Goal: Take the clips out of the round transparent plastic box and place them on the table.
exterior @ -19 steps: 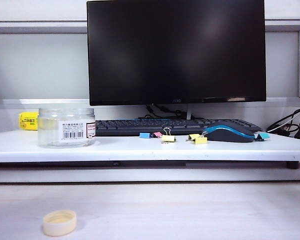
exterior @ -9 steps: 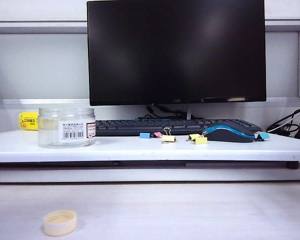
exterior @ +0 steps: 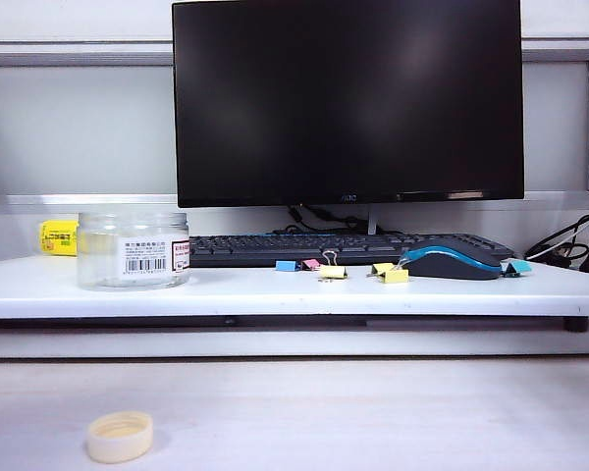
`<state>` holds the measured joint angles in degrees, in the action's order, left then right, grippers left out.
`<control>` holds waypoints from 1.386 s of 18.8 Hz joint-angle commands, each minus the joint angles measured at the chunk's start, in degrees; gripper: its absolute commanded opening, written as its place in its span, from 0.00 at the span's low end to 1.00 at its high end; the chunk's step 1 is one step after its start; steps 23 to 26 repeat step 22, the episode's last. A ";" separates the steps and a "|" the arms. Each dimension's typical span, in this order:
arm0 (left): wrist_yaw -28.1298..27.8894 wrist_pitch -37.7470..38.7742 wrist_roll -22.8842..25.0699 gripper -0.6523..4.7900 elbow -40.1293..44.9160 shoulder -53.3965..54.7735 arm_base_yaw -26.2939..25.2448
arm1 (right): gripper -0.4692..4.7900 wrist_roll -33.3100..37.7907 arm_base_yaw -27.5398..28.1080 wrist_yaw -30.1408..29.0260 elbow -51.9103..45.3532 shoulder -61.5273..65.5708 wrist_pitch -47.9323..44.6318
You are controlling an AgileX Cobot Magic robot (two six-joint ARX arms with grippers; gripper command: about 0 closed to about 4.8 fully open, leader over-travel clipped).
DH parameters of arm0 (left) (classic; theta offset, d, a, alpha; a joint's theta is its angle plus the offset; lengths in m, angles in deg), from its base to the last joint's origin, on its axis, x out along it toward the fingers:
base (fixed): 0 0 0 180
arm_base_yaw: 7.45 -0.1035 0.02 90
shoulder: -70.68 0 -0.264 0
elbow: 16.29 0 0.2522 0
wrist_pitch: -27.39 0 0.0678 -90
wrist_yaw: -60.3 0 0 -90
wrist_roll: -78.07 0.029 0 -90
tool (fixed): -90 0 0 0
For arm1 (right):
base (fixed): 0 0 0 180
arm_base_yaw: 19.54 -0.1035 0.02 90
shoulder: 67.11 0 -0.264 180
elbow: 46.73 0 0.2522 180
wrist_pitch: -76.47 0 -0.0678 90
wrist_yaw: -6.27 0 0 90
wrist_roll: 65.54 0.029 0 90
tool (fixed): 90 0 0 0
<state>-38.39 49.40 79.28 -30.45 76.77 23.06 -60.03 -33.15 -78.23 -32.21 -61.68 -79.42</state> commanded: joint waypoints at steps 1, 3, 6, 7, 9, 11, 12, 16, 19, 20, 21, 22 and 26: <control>1.42 -0.20 -0.37 0.21 0.13 -0.07 -7.93 | 0.24 0.24 2.64 0.17 -0.15 -0.98 -0.04; 1.40 -0.15 -0.37 0.21 0.13 -0.11 -15.87 | 0.24 0.24 7.06 0.17 -0.15 -1.22 -0.09; 1.40 -0.15 -0.37 0.21 0.13 -0.13 -24.65 | 0.24 0.24 13.88 0.22 -0.15 -1.25 -0.11; 1.40 -0.15 -0.37 0.21 0.13 -0.15 -26.21 | 0.24 0.24 15.45 0.22 -0.15 -1.25 -0.09; 1.42 -0.15 -0.37 0.21 0.13 -0.15 -27.06 | 0.24 0.24 16.41 0.20 -0.15 -1.25 -0.11; 1.42 -0.15 -0.37 0.21 0.13 -0.15 -27.06 | 0.24 0.24 16.41 0.17 -0.15 -1.25 -0.09; 1.42 -0.15 -0.37 0.21 0.13 -0.15 -27.06 | 0.24 0.24 16.44 0.17 -0.15 -1.25 -0.09; 1.42 -0.15 -0.37 0.21 0.13 -0.15 -27.06 | 0.24 0.24 16.44 0.17 -0.15 -1.25 -0.09; 1.42 -0.15 -0.37 0.21 0.13 -0.15 -27.06 | 0.24 0.24 16.44 0.17 -0.15 -1.25 -0.09; 1.42 -0.15 -0.37 0.21 0.13 -0.15 -27.06 | 0.24 0.24 16.44 0.17 -0.15 -1.25 -0.09; 1.42 -0.15 -0.37 0.21 0.13 -0.15 -27.06 | 0.24 0.24 16.44 0.17 -0.15 -1.25 -0.09; 1.42 -0.15 -0.37 0.21 0.13 -0.15 -27.06 | 0.24 0.24 16.44 0.17 -0.15 -1.25 -0.09; 1.42 -0.15 -0.37 0.21 0.13 -0.15 -27.06 | 0.24 0.24 16.44 0.17 -0.15 -1.25 -0.09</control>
